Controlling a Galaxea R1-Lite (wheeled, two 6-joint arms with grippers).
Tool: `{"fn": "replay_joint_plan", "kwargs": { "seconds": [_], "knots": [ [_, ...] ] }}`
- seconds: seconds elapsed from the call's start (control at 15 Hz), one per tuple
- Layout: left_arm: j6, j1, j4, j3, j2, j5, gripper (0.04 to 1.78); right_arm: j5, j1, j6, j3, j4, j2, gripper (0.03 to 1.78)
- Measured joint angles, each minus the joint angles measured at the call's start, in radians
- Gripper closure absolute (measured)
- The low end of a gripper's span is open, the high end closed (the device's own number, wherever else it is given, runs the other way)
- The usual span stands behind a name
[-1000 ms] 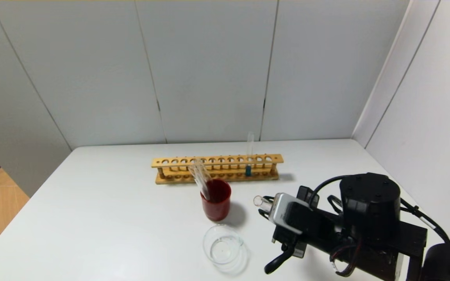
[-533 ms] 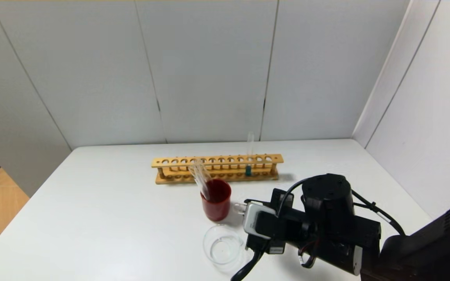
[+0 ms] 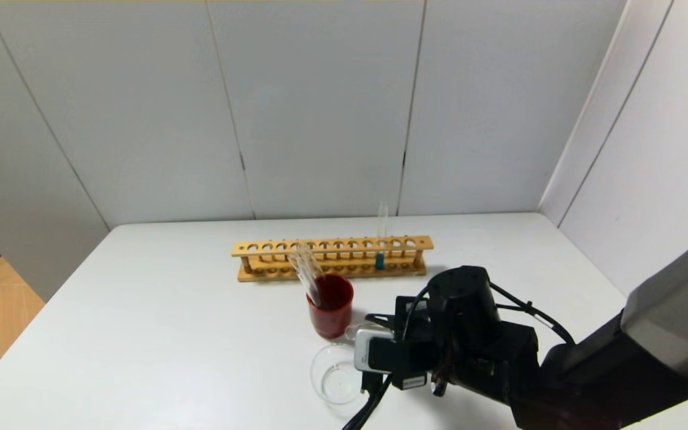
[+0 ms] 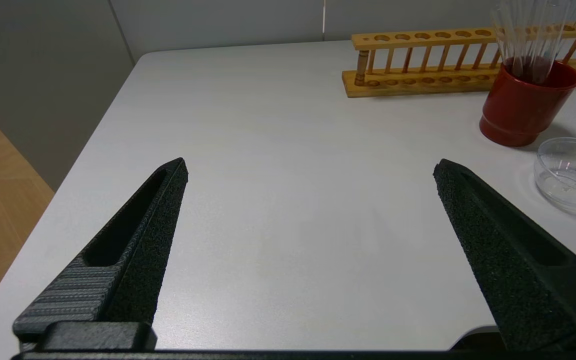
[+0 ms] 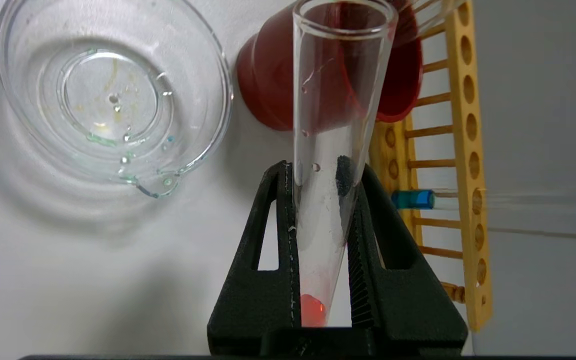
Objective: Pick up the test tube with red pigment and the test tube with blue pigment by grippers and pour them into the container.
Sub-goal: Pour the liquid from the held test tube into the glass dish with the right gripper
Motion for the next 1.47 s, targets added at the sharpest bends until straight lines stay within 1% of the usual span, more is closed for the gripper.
{"fn": "replay_joint_plan", "kwargs": {
  "seconds": [0.13, 0.2, 0.4, 0.47, 0.6, 0.73, 0.8, 0.93, 1.13, 1.27, 1.33, 1.47],
  "knots": [
    [0.0, 0.0, 0.0, 0.0, 0.0, 0.0, 0.08, -0.001, -0.001, -0.021, -0.044, 0.086, 0.002, 1.46],
    [0.0, 0.0, 0.0, 0.0, 0.0, 0.0, 0.08, -0.009, -0.001, -0.038, -0.061, 0.118, 0.001, 1.46],
    [0.0, 0.0, 0.0, 0.0, 0.0, 0.0, 0.08, -0.074, -0.001, -0.12, -0.104, 0.134, 0.004, 1.46],
    [0.0, 0.0, 0.0, 0.0, 0.0, 0.0, 0.08, -0.083, -0.001, -0.144, -0.116, 0.142, 0.006, 1.46],
    [0.0, 0.0, 0.0, 0.0, 0.0, 0.0, 0.08, -0.087, 0.001, -0.18, -0.141, 0.2, 0.005, 1.46],
    [0.0, 0.0, 0.0, 0.0, 0.0, 0.0, 0.08, -0.089, 0.004, -0.193, -0.176, 0.276, 0.002, 1.46],
    [0.0, 0.0, 0.0, 0.0, 0.0, 0.0, 0.08, -0.097, 0.006, -0.196, -0.19, 0.294, 0.001, 1.46],
    [0.0, 0.0, 0.0, 0.0, 0.0, 0.0, 0.08, -0.13, 0.009, -0.224, -0.203, 0.306, 0.001, 1.46],
    [0.0, 0.0, 0.0, 0.0, 0.0, 0.0, 0.08, -0.147, 0.01, -0.27, -0.208, 0.309, -0.001, 1.46],
    [0.0, 0.0, 0.0, 0.0, 0.0, 0.0, 0.08, -0.193, 0.009, -0.31, -0.209, 0.31, -0.006, 1.46],
    [0.0, 0.0, 0.0, 0.0, 0.0, -0.001, 0.08, -0.204, 0.01, -0.331, -0.209, 0.315, -0.011, 1.46],
    [0.0, 0.0, 0.0, 0.0, 0.0, -0.001, 0.08, -0.209, 0.011, -0.354, -0.208, 0.319, -0.02, 1.46]
  ]
}}
